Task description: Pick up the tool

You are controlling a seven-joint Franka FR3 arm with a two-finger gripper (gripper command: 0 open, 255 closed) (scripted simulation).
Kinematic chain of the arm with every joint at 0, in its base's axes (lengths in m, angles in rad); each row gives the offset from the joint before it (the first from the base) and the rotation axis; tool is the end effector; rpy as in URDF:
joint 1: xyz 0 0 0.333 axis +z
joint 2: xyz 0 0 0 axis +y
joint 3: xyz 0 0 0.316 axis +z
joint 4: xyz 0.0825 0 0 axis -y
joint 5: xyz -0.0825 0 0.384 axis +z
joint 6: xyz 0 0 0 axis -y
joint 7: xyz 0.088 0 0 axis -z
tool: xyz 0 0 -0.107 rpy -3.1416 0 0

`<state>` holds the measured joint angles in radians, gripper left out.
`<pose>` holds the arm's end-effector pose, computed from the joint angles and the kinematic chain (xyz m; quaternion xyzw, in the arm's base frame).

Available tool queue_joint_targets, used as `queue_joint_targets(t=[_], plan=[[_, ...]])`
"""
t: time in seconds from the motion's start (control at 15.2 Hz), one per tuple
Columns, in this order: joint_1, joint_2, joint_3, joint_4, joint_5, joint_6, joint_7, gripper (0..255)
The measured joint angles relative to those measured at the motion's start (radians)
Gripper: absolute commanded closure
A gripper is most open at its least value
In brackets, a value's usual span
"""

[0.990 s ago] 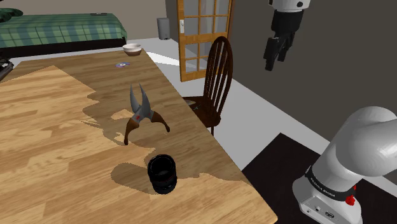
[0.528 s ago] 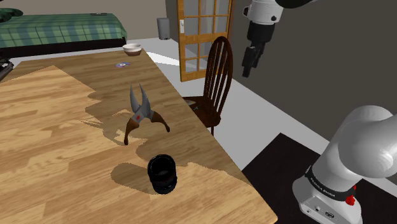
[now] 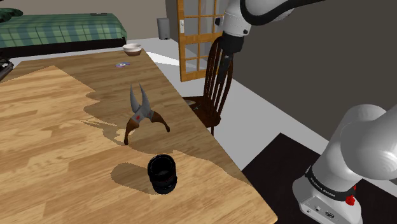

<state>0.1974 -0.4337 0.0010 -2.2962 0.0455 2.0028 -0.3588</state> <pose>0.4266 0.0886 0.5294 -0.9611 -0.2665 -0.0715 0.0154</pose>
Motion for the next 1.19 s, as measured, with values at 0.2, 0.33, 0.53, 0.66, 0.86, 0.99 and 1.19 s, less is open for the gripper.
queue_joint_targets(t=[0.2, 0.33, 0.53, 0.66, 0.86, 0.99, 1.19], plan=[[0.041, 0.087, 0.003, 0.042, 0.037, 0.075, -0.072, 0], [0.067, 0.125, 0.005, 0.053, 0.064, 0.12, -0.124, 0], [0.102, 0.197, 0.006, 0.092, 0.107, 0.179, -0.211, 0], [0.124, 0.248, 0.009, 0.132, 0.136, 0.208, -0.27, 0], [0.16, 0.316, 0.026, 0.176, 0.183, 0.257, -0.348, 0], [0.18, 0.355, 0.037, 0.208, 0.212, 0.279, -0.402, 0], [0.207, 0.417, 0.057, 0.251, 0.259, 0.319, -0.49, 0]])
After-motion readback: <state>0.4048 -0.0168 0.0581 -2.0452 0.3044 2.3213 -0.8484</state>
